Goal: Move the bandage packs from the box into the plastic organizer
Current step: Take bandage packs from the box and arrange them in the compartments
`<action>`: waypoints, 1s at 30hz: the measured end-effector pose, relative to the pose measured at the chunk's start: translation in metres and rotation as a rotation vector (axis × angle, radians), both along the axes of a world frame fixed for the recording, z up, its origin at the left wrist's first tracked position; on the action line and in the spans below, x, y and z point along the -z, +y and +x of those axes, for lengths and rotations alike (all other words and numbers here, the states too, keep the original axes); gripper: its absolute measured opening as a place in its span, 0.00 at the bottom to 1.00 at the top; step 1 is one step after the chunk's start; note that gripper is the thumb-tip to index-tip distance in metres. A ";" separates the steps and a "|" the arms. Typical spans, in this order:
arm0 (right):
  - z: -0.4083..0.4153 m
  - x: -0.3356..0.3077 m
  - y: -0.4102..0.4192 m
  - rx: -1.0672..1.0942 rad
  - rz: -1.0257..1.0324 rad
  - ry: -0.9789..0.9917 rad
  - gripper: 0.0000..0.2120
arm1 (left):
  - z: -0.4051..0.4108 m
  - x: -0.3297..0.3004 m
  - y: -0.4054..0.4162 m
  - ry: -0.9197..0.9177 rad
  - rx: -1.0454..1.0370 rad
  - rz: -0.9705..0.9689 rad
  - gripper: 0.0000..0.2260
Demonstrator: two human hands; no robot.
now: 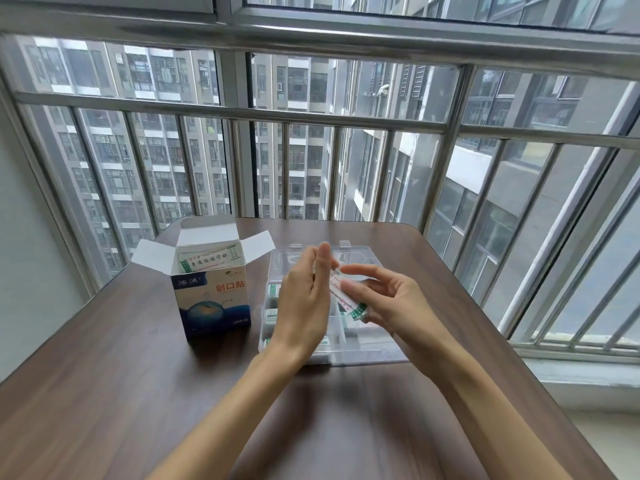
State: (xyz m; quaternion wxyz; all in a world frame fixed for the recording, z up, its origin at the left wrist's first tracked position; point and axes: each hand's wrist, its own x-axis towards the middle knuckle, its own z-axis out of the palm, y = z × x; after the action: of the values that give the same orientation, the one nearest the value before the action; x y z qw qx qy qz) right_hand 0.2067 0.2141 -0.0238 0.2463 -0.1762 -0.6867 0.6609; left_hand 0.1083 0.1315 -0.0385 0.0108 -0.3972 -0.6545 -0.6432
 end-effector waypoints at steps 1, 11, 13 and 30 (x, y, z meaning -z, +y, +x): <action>-0.001 -0.001 0.001 0.000 -0.012 0.000 0.09 | 0.002 -0.003 0.005 0.008 -0.013 -0.006 0.16; 0.007 -0.022 0.050 0.062 0.502 -0.208 0.10 | -0.020 -0.008 0.024 0.129 0.136 -0.300 0.06; 0.007 -0.020 0.060 0.021 0.612 -0.313 0.08 | -0.028 -0.007 0.020 0.213 0.106 -0.435 0.04; -0.007 -0.016 0.073 -0.195 0.883 -0.671 0.03 | -0.036 -0.026 0.020 0.657 0.175 -0.975 0.08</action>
State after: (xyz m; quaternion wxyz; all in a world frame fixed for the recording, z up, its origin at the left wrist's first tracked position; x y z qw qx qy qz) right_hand 0.1999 0.2870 -0.0079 0.0024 -0.1927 -0.9519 0.2382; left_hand 0.0722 0.1513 -0.0127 -0.0241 -0.5872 -0.8015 -0.1105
